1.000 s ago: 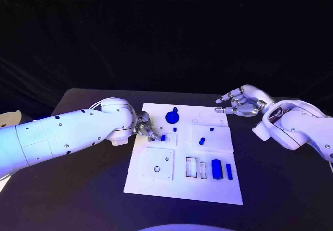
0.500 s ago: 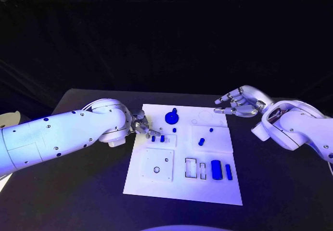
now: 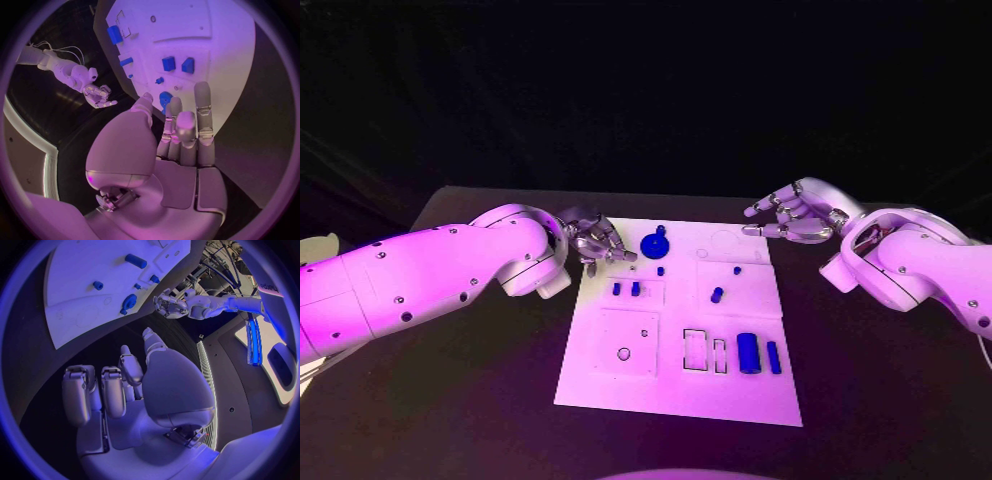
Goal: Assemble the parts on the task board
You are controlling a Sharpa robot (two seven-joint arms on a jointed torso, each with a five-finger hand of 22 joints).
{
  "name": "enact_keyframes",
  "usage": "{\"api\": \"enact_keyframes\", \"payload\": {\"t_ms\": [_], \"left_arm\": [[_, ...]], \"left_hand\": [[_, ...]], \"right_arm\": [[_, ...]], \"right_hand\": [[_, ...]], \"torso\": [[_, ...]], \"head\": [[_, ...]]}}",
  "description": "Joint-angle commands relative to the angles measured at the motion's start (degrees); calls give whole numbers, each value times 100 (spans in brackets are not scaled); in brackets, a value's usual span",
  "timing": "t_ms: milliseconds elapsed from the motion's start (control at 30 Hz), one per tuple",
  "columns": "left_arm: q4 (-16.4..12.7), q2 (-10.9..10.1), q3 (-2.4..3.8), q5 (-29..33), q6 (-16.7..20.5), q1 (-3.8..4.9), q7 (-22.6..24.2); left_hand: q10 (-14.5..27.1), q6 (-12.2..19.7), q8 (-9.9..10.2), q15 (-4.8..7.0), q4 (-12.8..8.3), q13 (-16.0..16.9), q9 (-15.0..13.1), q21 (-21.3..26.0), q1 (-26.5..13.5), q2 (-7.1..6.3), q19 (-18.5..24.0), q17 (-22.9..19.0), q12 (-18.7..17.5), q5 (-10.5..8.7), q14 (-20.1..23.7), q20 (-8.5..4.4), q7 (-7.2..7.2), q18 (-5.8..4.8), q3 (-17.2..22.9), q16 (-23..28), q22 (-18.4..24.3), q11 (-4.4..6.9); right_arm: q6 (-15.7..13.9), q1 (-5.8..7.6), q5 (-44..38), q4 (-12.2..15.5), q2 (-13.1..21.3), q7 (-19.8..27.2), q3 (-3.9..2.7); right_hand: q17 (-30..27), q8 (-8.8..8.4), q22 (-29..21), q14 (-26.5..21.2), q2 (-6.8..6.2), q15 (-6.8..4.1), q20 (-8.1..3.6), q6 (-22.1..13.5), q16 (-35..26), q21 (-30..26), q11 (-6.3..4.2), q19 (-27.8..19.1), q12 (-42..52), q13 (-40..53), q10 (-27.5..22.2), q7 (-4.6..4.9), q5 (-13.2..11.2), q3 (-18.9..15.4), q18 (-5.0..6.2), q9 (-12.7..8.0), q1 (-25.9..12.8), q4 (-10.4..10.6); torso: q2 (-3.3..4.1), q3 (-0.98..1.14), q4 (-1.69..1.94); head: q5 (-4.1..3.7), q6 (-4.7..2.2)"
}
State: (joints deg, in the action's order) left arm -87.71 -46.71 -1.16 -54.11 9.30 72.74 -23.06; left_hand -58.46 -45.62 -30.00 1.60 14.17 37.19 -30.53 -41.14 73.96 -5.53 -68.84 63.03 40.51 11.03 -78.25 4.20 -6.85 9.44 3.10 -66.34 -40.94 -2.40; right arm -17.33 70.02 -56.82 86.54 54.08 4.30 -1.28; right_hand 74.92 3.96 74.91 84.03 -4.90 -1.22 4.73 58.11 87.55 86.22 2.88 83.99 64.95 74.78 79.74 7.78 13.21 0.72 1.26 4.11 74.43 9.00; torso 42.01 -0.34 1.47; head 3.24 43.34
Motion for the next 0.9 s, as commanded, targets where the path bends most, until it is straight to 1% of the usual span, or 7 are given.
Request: {"api": "enact_keyframes", "payload": {"t_ms": [33,133,167,333,467,567,900], "left_arm": [[16,104,-1,-326,547,7,1157],[52,254,-32,-810,496,4,1569],[74,320,-46,-1006,459,2,1676],[272,639,-131,-1786,335,-14,1949],[515,881,-183,-2289,295,-53,1963],[643,1001,-197,-2553,155,-78,1837],[969,1321,-209,-3068,-227,-123,1380]], "left_hand": [[304,147,87,-65,-134,-324,152,394,612,28,113,-782,-378,18,422,70,-93,93,277,818,290,-110],[576,185,349,-154,-332,-828,466,686,1280,-17,214,-1494,-930,-21,887,109,-162,104,740,1587,486,-180],[575,168,501,-166,-353,-1034,632,754,1401,-86,216,-1663,-1113,-206,977,106,-151,119,887,1759,533,-171],[379,-220,1039,-160,-319,-1762,1232,877,1478,-364,66,-1915,-1656,-517,898,130,-93,109,1254,1920,640,-203],[131,-583,1388,-123,-197,-2229,1593,760,1257,-482,-450,-723,-1944,-635,-26,115,-80,108,1278,555,634,-194],[-79,-787,1586,-90,-156,-2496,1782,-333,1184,-516,-1068,433,-2114,-635,-577,61,-63,-62,1259,-633,-347,-148],[-323,-1162,1825,-46,-183,-2896,2012,-1565,1217,-473,-1478,758,-2454,-626,-778,27,-22,-265,1265,-1096,-1544,-140]], "right_arm": [[44,-6,-20,-1,-4,47,0],[32,-7,-20,-3,-13,55,0],[27,-8,-20,-5,-18,60,0],[10,-13,-20,-11,-34,74,0],[2,-18,-20,-13,-41,84,0],[5,-21,-20,-14,-45,87,0],[8,-27,-19,-18,-65,95,0]], "right_hand": [[1104,-11,775,500,59,-10,3,12,-30,-33,-3,205,-19,-8,-30,2,21,-26,49,8,-12,-8],[1102,-12,775,499,62,-10,3,10,-31,-33,-3,205,-22,-10,-31,2,28,-28,49,7,-7,-9],[1102,-12,775,499,63,-10,3,10,-32,-33,-4,205,-22,-11,-31,2,30,-29,49,7,-6,-9],[1098,-12,772,499,65,-10,3,9,-34,-35,-4,204,-31,-16,-35,2,34,-28,50,7,-2,-11],[1099,-12,767,499,74,-11,2,9,-34,-38,-4,201,-27,-15,-34,2,42,-25,51,7,7,-13],[1099,-12,767,499,74,-11,2,9,-34,-38,-4,201,-27,-15,-34,2,42,-25,51,7,7,-13],[1099,-12,767,499,74,-11,2,9,-34,-38,-4,201,-27,-15,-34,2,42,-25,51,7,7,-13]], "torso": [[-1,-1,6],[3,-4,4],[5,-7,5],[-1,-1,0],[3,-2,2],[2,-1,2],[4,1,-2]], "head": [[-24,-3],[-48,-16],[-55,-20],[-76,-27],[-80,-36],[-81,-33],[-65,-34]]}}
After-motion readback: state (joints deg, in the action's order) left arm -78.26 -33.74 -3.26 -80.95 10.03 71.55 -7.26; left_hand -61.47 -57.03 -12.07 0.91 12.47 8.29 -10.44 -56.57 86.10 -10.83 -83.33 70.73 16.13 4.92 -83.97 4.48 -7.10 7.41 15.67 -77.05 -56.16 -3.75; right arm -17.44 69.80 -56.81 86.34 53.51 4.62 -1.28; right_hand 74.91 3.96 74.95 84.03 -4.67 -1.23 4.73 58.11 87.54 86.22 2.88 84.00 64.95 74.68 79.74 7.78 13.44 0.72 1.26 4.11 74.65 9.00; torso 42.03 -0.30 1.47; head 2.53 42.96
